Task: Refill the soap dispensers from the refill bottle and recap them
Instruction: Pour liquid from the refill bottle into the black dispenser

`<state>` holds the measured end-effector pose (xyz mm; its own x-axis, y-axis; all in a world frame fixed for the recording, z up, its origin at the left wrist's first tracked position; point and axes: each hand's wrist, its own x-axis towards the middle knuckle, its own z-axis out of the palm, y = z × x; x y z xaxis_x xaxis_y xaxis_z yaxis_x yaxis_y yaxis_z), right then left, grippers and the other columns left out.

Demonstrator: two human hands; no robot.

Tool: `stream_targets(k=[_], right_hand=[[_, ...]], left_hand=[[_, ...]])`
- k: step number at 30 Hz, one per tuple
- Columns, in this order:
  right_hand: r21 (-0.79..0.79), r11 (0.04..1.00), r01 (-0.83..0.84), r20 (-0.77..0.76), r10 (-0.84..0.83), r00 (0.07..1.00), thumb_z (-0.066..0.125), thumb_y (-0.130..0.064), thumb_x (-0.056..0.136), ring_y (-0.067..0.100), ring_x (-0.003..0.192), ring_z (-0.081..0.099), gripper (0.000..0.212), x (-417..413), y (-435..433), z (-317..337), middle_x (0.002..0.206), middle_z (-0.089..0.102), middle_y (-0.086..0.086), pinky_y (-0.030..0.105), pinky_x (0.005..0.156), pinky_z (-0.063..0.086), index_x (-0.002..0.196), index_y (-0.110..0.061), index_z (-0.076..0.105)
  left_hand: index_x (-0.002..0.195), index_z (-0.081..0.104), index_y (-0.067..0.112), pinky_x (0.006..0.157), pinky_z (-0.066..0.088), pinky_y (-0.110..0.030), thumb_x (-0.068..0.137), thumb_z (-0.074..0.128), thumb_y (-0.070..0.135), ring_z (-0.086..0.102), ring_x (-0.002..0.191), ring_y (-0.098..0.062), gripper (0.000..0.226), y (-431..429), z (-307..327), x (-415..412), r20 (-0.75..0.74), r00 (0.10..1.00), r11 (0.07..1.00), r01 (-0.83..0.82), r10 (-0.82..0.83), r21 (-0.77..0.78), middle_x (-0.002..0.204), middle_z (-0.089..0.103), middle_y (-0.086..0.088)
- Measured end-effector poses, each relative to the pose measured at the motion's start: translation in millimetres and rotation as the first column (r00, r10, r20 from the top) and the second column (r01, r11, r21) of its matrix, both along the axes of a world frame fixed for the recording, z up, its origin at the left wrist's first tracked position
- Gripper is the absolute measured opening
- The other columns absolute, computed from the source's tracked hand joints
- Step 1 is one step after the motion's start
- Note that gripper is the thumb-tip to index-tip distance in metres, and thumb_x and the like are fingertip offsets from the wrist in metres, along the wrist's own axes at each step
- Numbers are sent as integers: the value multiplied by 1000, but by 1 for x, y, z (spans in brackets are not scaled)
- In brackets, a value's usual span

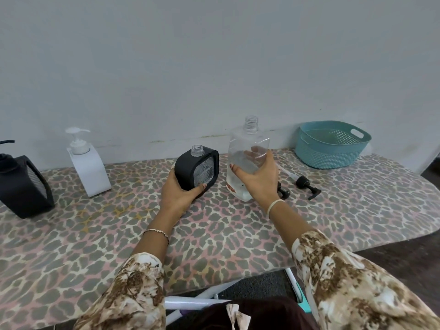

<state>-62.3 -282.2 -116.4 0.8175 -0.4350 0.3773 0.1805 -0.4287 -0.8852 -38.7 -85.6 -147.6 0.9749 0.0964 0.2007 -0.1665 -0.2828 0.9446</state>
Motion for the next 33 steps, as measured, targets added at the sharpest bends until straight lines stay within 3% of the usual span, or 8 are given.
stream_targets(k=[6, 9, 12, 14, 19, 25, 29, 33], right_hand=[[-63, 998, 2, -52, -5, 999, 86, -48, 59, 10, 102, 54, 77, -7, -1, 1, 106, 55, -12, 34, 92, 50, 120, -29, 42], [-96, 995, -25, -89, 16, 996, 88, -49, 54, 15, 112, 54, 93, -15, -4, 0, 119, 56, -5, 37, 98, 49, 129, -23, 41], [-206, 974, -93, -168, 58, 984, 88, -50, 52, 16, 129, 43, 114, -28, -14, -5, 139, 46, -1, 37, 110, 37, 144, -17, 29], [-279, 952, -129, -212, 70, 975, 89, -47, 52, 14, 132, 39, 117, -37, -26, -11, 144, 41, -3, 36, 113, 34, 146, -18, 26], [-394, 918, -51, -311, -80, 947, 84, -33, 70, 20, 132, 38, 91, -52, -62, -25, 140, 43, 3, 35, 113, 33, 142, -15, 32], [-496, 868, 42, -343, -240, 908, 70, -41, 82, 27, 120, 49, 61, -55, -71, -35, 122, 59, 7, 39, 102, 40, 132, -16, 46], [-553, 825, 117, -292, -323, 900, 65, -35, 85, 27, 107, 54, 37, -58, -68, -33, 106, 66, 6, 42, 94, 43, 116, -19, 56], [-514, 843, 160, -213, -307, 928, 66, -29, 85, 25, 102, 55, 28, -62, -66, -32, 99, 65, 5, 40, 87, 46, 110, -17, 59]], left_hand=[[123, 56, 13, 84, 47, -23, 68, 87, 23, 59, 99, -12, 64, -2, 3, -6, 32, 997, 997, -76, 76, 0, 111, 62, 4], [122, 57, 14, 81, 46, -21, 67, 88, 22, 59, 95, -11, 64, -2, 3, -8, 54, 994, 995, -98, 97, 20, 105, 60, 8], [121, 56, 13, 82, 48, -22, 66, 88, 21, 60, 96, -12, 64, -1, 2, -9, 55, 995, 996, -89, 88, 17, 106, 61, 5], [122, 55, 11, 85, 49, -25, 67, 88, 21, 60, 98, -13, 65, 1, 2, -10, 45, 996, 996, -83, 82, 16, 109, 62, 2], [126, 53, 10, 93, 49, -31, 68, 87, 21, 61, 105, -18, 68, 3, 0, -10, 13, 999, 999, -45, 45, -7, 120, 63, -6], [128, 51, 11, 95, 48, -32, 69, 86, 19, 60, 108, -17, 69, 6, 0, -15, -16, 1000, 998, 5, -6, -55, 123, 62, -6], [132, 49, 10, 95, 46, -29, 71, 85, 19, 57, 109, -15, 71, 5, 2, -19, -7, 1000, 998, 16, -17, -55, 125, 60, -4], [133, 49, 11, 97, 46, -30, 72, 84, 22, 57, 113, -17, 72, 4, 1, -21, 4, 1000, 1000, 8, -8, -17, 128, 59, -6]])
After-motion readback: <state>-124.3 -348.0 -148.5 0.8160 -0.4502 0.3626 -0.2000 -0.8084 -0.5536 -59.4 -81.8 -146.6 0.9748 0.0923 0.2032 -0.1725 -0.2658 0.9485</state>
